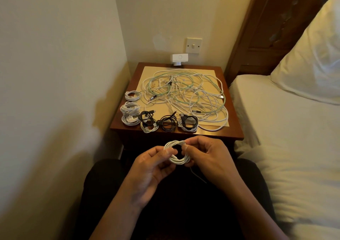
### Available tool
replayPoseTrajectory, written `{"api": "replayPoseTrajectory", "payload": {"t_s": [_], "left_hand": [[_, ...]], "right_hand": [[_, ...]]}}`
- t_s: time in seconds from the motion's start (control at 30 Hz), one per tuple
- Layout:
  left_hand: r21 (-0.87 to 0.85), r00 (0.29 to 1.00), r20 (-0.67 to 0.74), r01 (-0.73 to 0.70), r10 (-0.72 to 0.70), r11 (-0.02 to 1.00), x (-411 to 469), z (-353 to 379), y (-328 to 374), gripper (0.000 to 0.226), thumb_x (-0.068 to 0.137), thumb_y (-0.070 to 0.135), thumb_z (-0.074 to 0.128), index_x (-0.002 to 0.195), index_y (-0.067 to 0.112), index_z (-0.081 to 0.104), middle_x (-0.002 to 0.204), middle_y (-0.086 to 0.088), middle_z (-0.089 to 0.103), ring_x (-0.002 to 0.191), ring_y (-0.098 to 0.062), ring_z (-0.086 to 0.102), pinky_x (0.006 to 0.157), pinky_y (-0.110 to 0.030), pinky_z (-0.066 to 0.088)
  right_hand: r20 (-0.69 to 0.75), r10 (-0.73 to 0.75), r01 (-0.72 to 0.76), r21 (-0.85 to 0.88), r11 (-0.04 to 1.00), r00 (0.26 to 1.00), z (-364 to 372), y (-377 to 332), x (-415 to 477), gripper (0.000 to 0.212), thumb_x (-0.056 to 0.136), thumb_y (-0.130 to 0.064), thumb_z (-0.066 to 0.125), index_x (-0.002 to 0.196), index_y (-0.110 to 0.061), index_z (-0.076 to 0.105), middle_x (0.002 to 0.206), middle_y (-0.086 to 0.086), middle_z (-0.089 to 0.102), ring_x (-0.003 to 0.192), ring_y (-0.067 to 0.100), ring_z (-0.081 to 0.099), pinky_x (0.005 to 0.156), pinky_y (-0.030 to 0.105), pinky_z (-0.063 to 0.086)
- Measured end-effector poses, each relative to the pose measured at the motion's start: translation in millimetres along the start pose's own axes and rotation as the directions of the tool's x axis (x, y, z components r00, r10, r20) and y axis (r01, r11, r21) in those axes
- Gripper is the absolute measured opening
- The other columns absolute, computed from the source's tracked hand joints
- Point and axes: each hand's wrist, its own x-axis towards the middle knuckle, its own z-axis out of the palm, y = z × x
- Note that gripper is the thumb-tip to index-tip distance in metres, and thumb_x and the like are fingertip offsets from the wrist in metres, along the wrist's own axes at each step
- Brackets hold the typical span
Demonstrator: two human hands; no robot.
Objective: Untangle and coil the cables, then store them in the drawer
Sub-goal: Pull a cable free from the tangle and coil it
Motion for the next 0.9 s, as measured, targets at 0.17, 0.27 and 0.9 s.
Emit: {"api": "replayPoseTrajectory", "payload": {"t_s": [0.17, 0.27, 0.9], "left_hand": [[0.262, 0.989, -0.049, -0.119, 0.137, 0.958, 7.3, -2.2, 4.3, 0.029, 0.078, 0.017, 0.076, 0.106, 0.006, 0.077, 0.102, -0.015, 0.077, 0.097, -0.023, 0.074, 0.081, -0.03, 0.06], [0.072, 1.0, 0.008, -0.001, 0.001, 0.997, 15.8, -7.4, 9.5, 0.032, 0.078, 0.013, 0.073, 0.107, 0.0, 0.073, 0.1, -0.017, 0.075, 0.09, -0.021, 0.074, 0.077, -0.028, 0.061], [0.673, 0.888, -0.154, -0.227, 0.434, 0.704, 205.9, -55.4, 164.7, 0.016, 0.087, 0.014, 0.078, 0.101, 0.007, 0.076, 0.092, -0.011, 0.078, 0.077, -0.022, 0.072, 0.066, -0.03, 0.061]], "right_hand": [[-0.04, -0.018, 0.021, 0.086, 0.996, 0.999, -2.2, 3.6, 7.4, 0.01, 0.095, -0.022, 0.072, 0.104, -0.022, 0.077, 0.094, 0.0, 0.078, 0.086, 0.018, 0.076, 0.075, 0.032, 0.063], [0.002, 0.035, -0.035, 0.16, 0.987, 0.999, -2.4, 3.0, 15.0, 0.009, 0.095, -0.017, 0.072, 0.101, -0.019, 0.078, 0.091, 0.005, 0.078, 0.083, 0.022, 0.076, 0.074, 0.034, 0.062], [-0.111, -0.257, 0.202, -0.363, 0.91, 0.96, -47.4, -12.2, 154.6, 0.019, 0.097, -0.028, 0.07, 0.115, -0.035, 0.071, 0.098, -0.017, 0.071, 0.091, -0.001, 0.066, 0.075, 0.02, 0.055]]}}
